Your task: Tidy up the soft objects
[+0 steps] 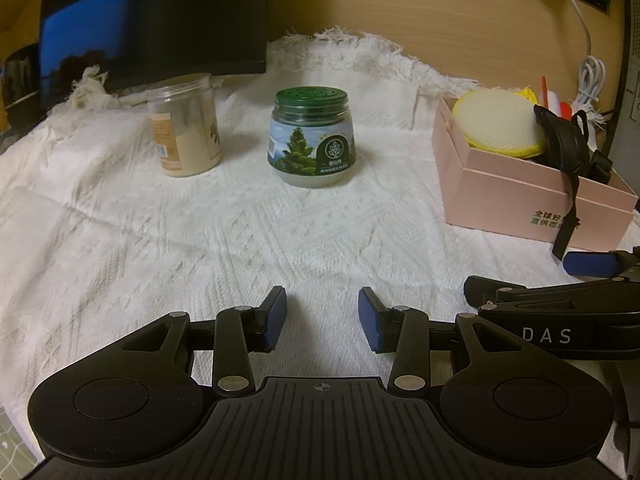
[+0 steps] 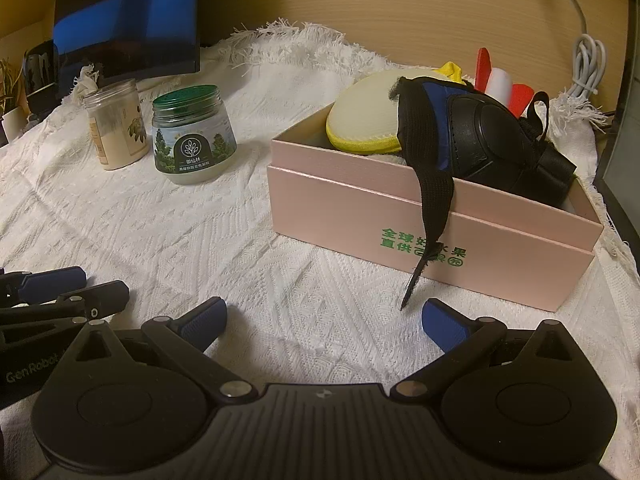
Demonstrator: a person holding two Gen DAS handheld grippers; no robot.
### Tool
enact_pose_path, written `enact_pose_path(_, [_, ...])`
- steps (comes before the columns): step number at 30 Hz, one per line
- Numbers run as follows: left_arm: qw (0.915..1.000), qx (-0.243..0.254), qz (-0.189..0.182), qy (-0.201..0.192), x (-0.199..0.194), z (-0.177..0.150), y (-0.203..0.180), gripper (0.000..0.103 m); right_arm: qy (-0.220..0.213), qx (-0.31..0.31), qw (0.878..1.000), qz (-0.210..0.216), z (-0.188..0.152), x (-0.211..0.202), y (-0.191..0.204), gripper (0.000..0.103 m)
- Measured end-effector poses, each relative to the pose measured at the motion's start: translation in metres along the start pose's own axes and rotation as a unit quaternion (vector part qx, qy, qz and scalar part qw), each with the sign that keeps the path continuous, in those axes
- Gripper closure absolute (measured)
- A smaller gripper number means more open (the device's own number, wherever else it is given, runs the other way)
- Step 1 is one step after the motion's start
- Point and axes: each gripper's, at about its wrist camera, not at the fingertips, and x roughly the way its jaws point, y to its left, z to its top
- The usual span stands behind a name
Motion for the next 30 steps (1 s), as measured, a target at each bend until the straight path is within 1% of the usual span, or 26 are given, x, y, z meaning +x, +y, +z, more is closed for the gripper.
enact_pose_path(30, [1.0000,0.003,0.001,-0.001,0.0005,0.0003,0.0021,0.059,0.000,0.000,1.000,0.000,0.0001,-0.0007,0.0002,0.000])
